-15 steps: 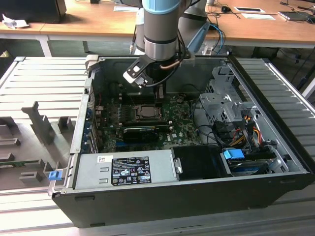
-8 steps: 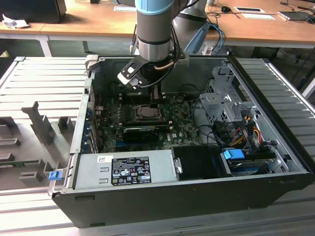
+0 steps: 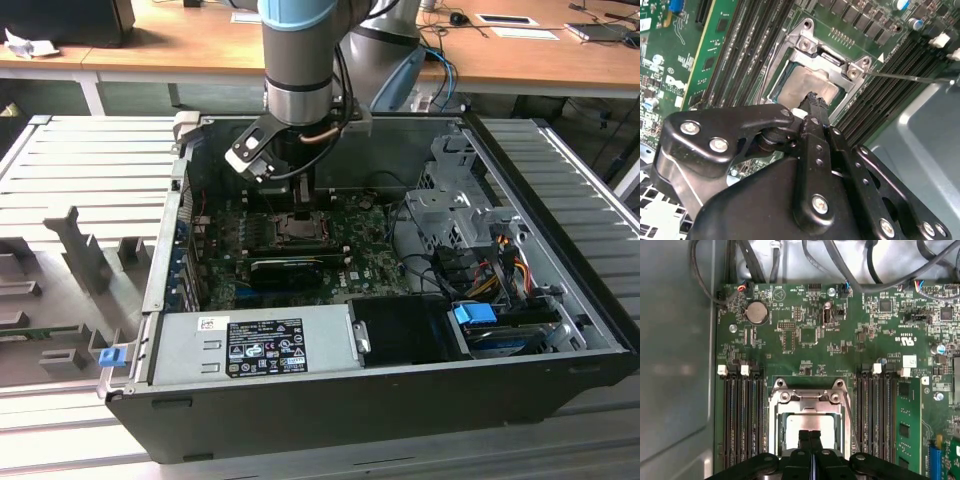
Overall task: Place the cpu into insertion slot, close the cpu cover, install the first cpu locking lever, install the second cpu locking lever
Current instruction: 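Close the cpu cover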
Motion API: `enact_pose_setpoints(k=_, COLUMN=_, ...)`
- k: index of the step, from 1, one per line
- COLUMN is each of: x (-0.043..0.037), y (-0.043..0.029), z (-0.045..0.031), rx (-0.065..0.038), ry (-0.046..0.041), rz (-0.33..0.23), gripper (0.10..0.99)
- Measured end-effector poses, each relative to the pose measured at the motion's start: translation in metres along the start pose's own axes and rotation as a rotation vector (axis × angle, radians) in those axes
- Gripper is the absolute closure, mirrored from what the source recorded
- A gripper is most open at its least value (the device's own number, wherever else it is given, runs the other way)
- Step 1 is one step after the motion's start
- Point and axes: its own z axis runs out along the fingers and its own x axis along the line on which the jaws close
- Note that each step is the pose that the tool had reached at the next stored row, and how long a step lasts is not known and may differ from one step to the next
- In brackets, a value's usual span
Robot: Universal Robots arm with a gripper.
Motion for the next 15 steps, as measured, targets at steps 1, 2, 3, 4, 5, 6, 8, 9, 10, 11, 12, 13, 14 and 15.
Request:
enact_pose_setpoints(k=1, x=0.0000, y=-0.0003, z=0.0007, rx=0.000, ry=-0.0001, rz=0.000, gripper=0.980)
enact_pose_setpoints(k=2, x=0.0000, y=-0.0009, z=0.0026, rx=0.000, ry=0.0000, rz=0.000, gripper=0.980)
enact_pose_setpoints(k=3, x=-0.0002, y=-0.0030, z=0.0061, rx=0.000, ry=0.0002, rz=-0.001, gripper=0.980)
enact_pose_setpoints(k=4, x=-0.0005, y=-0.0059, z=0.0091, rx=0.000, ry=0.0004, rz=-0.004, gripper=0.980)
enact_pose_setpoints(k=5, x=-0.0006, y=-0.0100, z=0.0102, rx=0.000, ry=0.0005, rz=-0.005, gripper=0.980)
enact_pose_setpoints(k=6, x=-0.0006, y=-0.0118, z=0.0108, rx=0.000, ry=0.0004, rz=-0.006, gripper=0.980)
enact_pose_setpoints(k=8, x=-0.0006, y=-0.0156, z=0.0152, rx=0.000, ry=0.0007, rz=-0.007, gripper=0.980)
enact_pose_setpoints(k=9, x=-0.0005, y=-0.0153, z=0.0105, rx=0.000, ry=0.0007, rz=-0.010, gripper=0.980)
enact_pose_setpoints(k=10, x=-0.0004, y=-0.0144, z=0.0091, rx=0.001, ry=0.0011, rz=-0.010, gripper=0.980)
enact_pose_setpoints(k=11, x=-0.0004, y=-0.0126, z=0.0092, rx=0.002, ry=0.0010, rz=-0.010, gripper=0.980)
enact_pose_setpoints(k=12, x=-0.0005, y=-0.0097, z=0.0093, rx=0.003, ry=0.0008, rz=-0.009, gripper=0.980)
enact_pose_setpoints(k=13, x=-0.0005, y=-0.0066, z=0.0094, rx=0.004, ry=0.0008, rz=-0.010, gripper=0.980)
enact_pose_setpoints(k=14, x=-0.0005, y=-0.0051, z=0.0095, rx=0.004, ry=0.0008, rz=-0.010, gripper=0.980)
enact_pose_setpoints(k=15, x=-0.0005, y=-0.0039, z=0.0096, rx=0.004, ry=0.0008, rz=-0.010, gripper=0.980)
